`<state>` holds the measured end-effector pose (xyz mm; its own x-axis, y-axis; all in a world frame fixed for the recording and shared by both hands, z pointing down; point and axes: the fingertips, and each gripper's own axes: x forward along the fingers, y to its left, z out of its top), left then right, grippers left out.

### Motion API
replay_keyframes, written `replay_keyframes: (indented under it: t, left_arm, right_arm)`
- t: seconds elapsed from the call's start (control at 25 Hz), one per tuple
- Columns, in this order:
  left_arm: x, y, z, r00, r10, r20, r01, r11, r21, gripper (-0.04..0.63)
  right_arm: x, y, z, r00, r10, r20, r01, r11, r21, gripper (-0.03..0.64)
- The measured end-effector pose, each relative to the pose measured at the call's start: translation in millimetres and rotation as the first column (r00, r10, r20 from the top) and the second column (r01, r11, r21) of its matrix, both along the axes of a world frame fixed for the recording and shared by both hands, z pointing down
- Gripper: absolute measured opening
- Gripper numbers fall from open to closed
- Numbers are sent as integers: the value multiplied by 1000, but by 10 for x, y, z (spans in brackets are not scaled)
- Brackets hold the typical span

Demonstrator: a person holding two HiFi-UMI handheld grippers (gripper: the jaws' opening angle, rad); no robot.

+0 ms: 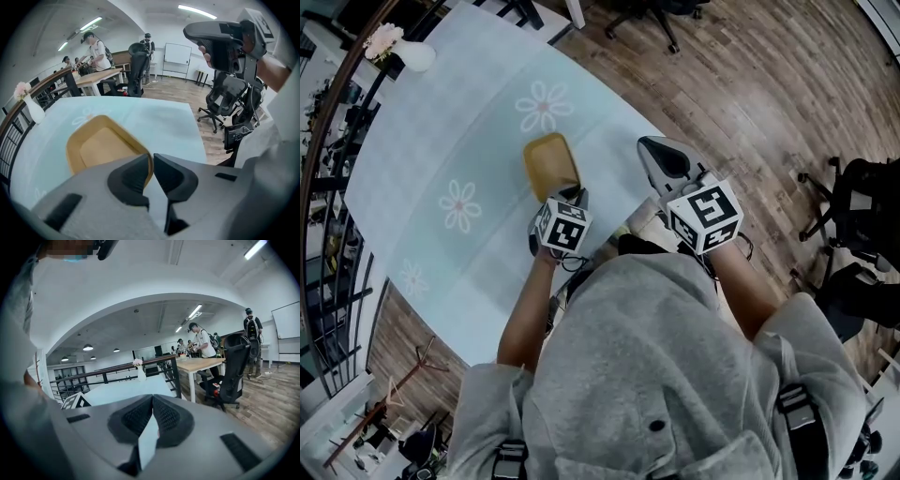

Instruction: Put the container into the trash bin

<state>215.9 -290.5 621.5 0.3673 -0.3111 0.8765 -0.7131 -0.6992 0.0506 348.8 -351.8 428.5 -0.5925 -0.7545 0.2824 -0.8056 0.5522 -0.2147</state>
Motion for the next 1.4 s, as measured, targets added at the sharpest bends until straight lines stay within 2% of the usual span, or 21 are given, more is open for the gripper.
replay_keyframes:
  t: [0.2, 0.44, 0.64, 0.84, 1.16, 1.4]
  left_arm:
    - [-50, 9, -21, 1000, -24, 10, 24, 1000, 11, 43]
    - [-233, -4, -108, 997, -43, 67, 37, 995, 87, 35]
    - [-417, 56, -185, 992, -117, 48, 111, 987, 113, 34]
    - [-722, 225, -235, 977, -204, 55, 194, 970, 145, 32]
    - [-1512, 675, -371, 921, -385, 67, 368, 912, 180, 32]
    - [-2101, 1173, -442, 855, -515, 66, 495, 847, 196, 33]
  right_arm:
    - [-57, 20, 0, 1000, -8, 8, 8, 1000, -2, 26]
    - [-174, 68, -33, 999, -37, 14, 37, 999, 11, 26]
    - [-372, 140, -55, 996, -90, 12, 90, 996, 20, 26]
    - [-664, 237, -73, 986, -164, 18, 164, 986, 33, 26]
    - [-1464, 499, -155, 943, -333, 14, 332, 942, 55, 26]
    - [-2048, 775, -195, 897, -441, 6, 440, 896, 65, 26]
